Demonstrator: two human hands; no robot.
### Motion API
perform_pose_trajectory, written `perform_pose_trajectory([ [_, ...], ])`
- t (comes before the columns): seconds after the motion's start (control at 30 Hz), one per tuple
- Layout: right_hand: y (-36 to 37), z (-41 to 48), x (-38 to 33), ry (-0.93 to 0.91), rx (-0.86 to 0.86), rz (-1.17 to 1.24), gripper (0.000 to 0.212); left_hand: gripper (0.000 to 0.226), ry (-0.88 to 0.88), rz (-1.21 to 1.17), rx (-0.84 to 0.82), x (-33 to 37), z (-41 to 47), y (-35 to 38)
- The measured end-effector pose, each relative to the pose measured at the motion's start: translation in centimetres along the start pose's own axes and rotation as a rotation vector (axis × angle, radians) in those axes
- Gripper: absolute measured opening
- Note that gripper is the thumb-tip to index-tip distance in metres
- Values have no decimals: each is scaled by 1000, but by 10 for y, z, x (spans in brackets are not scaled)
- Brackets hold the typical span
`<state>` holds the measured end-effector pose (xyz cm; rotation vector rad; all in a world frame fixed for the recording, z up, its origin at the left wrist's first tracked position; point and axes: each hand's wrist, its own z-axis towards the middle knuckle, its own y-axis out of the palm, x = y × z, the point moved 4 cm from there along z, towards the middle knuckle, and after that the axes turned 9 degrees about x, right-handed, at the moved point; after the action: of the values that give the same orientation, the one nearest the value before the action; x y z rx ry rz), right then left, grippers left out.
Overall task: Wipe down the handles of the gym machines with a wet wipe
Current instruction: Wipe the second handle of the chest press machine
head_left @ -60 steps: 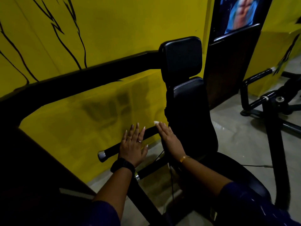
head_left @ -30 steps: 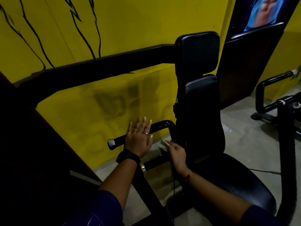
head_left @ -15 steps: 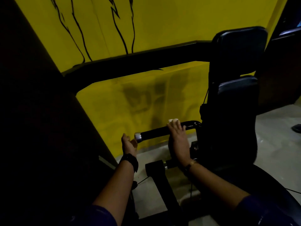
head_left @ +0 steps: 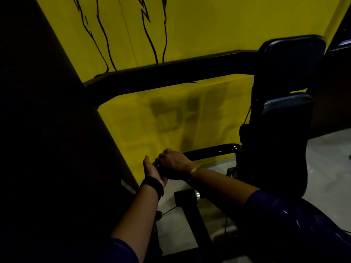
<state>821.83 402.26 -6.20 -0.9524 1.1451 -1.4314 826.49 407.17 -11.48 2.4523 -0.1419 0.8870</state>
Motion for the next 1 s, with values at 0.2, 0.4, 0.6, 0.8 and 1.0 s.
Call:
perform_pose_trajectory([
  [0.2, 9, -19, 0, -450, -4, -213, 27, 70, -76, 24, 23, -2, 1, -4],
  [0.4, 12, -56, 17, -480, 411, -54, 38, 82, -73, 0, -50, 1, -6, -3],
  [0.6, -3, -28, 20, 202, 277, 70, 49, 79, -46, -32, -72, 7, -2, -1],
  [0.8, 1, 6, 16, 86, -90, 147, 33, 71, -12, -54, -71, 4, -1, 1],
  [1.0, 16, -41, 11, -506, 379, -176, 29, 74, -39, -16, -60, -3, 5, -3],
])
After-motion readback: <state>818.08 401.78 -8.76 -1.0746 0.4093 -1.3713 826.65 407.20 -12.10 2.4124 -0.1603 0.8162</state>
